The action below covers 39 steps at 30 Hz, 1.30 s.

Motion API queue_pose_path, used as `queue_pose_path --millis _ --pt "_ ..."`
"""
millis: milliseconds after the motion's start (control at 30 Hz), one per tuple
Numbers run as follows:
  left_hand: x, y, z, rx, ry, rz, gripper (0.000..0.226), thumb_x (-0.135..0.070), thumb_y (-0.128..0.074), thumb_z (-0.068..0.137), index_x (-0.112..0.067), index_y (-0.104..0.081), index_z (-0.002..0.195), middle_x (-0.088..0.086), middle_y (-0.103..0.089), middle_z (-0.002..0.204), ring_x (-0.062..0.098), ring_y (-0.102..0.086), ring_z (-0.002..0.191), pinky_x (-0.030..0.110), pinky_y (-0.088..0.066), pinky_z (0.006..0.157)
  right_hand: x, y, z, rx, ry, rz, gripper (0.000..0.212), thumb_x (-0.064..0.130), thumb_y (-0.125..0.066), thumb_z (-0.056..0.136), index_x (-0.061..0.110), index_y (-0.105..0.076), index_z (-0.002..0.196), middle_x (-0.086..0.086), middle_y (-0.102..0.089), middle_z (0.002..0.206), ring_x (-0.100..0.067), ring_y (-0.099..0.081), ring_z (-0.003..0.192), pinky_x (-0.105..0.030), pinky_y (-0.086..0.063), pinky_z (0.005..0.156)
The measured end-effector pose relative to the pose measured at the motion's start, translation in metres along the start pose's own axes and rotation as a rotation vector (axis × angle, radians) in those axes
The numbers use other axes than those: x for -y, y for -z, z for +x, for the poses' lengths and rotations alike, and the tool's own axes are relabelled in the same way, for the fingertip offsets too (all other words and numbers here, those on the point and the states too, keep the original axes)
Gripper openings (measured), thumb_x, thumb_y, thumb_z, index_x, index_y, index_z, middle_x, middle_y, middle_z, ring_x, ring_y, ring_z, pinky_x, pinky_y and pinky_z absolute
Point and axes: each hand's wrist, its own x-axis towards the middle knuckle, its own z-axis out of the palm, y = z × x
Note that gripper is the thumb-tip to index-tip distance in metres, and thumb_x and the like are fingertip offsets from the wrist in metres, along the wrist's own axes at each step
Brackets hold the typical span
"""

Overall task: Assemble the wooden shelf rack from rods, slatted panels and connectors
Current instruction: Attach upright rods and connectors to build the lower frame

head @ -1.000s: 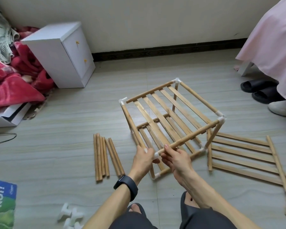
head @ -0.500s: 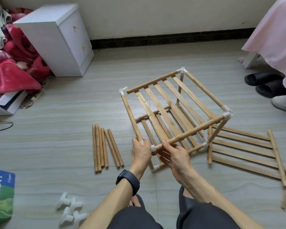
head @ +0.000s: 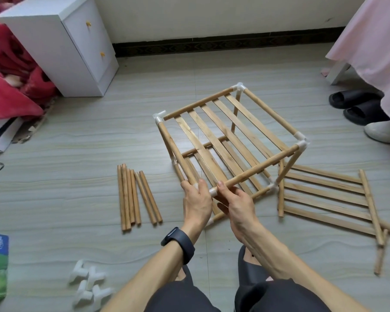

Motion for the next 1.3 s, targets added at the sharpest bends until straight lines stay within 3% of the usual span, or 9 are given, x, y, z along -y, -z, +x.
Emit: queue_pose_path --millis 167,367,567,700,867,1033,1100,1200,1300 --pt "-0.001 0.004 0.005 0.055 -0.031 0.122 0.034 -0.054 -0.027 0.105 -0.02 -0.032 0.109 -0.001 -0.057 0.087 0.014 -0.057 0.077 0.032 -0.038 0.059 0.0 -0.002 0.002 -0.011 0.043 -0.144 0.03 0.037 -0.071 0.094 0.01 -0.07 0.108 -0.002 -0.079 0.099 -0.013 -0.075 0.097 -0.035 -0.056 0.088" --pt "-0.009 0.036 0.023 0.325 -0.083 0.397 0.039 -0.061 -0.029 0.102 -0.025 -0.042 0.107 -0.006 -0.059 0.095 0.008 -0.057 0.085 0.034 -0.045 0.073 0.024 0.025 0.023 0.07 0.008 -0.236 0.023 0.024 -0.065 0.099 0.001 -0.065 0.101 -0.012 -0.074 0.088 -0.02 -0.073 0.076 -0.035 -0.056 0.073" --pt "-0.026 0.109 0.086 -0.138 -0.086 0.357 0.055 -0.062 -0.048 0.095 -0.019 -0.044 0.128 0.013 -0.048 0.134 0.029 -0.047 0.118 0.04 -0.039 0.096 0.075 0.097 0.052 0.285 -0.039 -0.386 0.024 0.017 -0.069 0.094 -0.004 -0.065 0.104 0.001 -0.051 0.064 -0.009 -0.046 0.055 -0.024 -0.042 0.055" --pt "-0.032 0.125 0.122 -0.171 0.045 0.332 0.069 -0.066 -0.045 0.094 -0.015 -0.039 0.14 0.022 -0.044 0.144 0.039 -0.044 0.132 0.05 -0.036 0.111 0.095 0.121 0.064 0.277 -0.072 -0.473 0.034 0.033 -0.076 0.076 0.006 -0.062 0.089 -0.001 -0.048 0.062 -0.009 -0.042 0.052 -0.022 -0.034 0.05" --pt "-0.029 0.1 0.114 0.024 0.137 0.299 0.061 -0.057 -0.026 0.105 -0.008 -0.061 0.111 0.018 -0.059 0.133 0.028 -0.057 0.105 0.038 -0.041 0.094 0.102 0.124 0.086 -0.162 0.216 -0.618 0.041 0.051 -0.064 0.095 0.019 -0.069 0.119 -0.005 -0.073 0.099 -0.021 -0.066 0.089 -0.038 -0.053 0.074" --pt "-0.018 0.071 0.08 0.146 0.237 0.049 0.067 -0.061 -0.025 0.104 -0.008 -0.058 0.13 0.014 -0.061 0.129 0.03 -0.056 0.119 0.043 -0.044 0.097 0.1 0.109 0.082 -0.674 0.369 -0.814 0.058 0.052 -0.062 0.095 0.013 -0.05 0.136 -0.014 -0.057 0.131 -0.035 -0.051 0.119 -0.043 -0.042 0.092" --pt "-0.018 0.066 0.07 0.194 0.258 -0.053 0.061 -0.057 -0.032 0.105 -0.008 -0.058 0.129 0.012 -0.061 0.13 0.029 -0.056 0.121 0.042 -0.044 0.095 0.086 0.092 0.059 -0.816 0.573 -0.794 0.047 0.042 -0.067 0.093 0.01 -0.052 0.124 -0.019 -0.052 0.127 -0.036 -0.046 0.118 -0.047 -0.039 0.095" --pt "-0.012 0.064 0.053 0.329 0.278 -0.098 0.051 -0.052 -0.043 0.104 -0.01 -0.064 0.123 0.008 -0.066 0.126 0.024 -0.058 0.119 0.04 -0.043 0.092 0.048 0.062 0.015 -0.532 0.736 -0.599 0.033 0.047 -0.065 0.093 0.016 -0.056 0.09 -0.003 -0.062 0.09 -0.012 -0.054 0.086 -0.03 -0.045 0.075" --pt "-0.008 0.063 0.038 0.52 0.331 -0.14 0.047 -0.053 -0.055 0.097 -0.013 -0.072 0.116 0.002 -0.075 0.115 0.02 -0.063 0.115 0.04 -0.043 0.086 0.017 0.025 -0.016 -0.043 0.22 -0.478 0.049 0.068 -0.058 0.088 0.021 -0.062 0.1 0.002 -0.066 0.09 -0.012 -0.064 0.081 -0.024 -0.052 0.067"
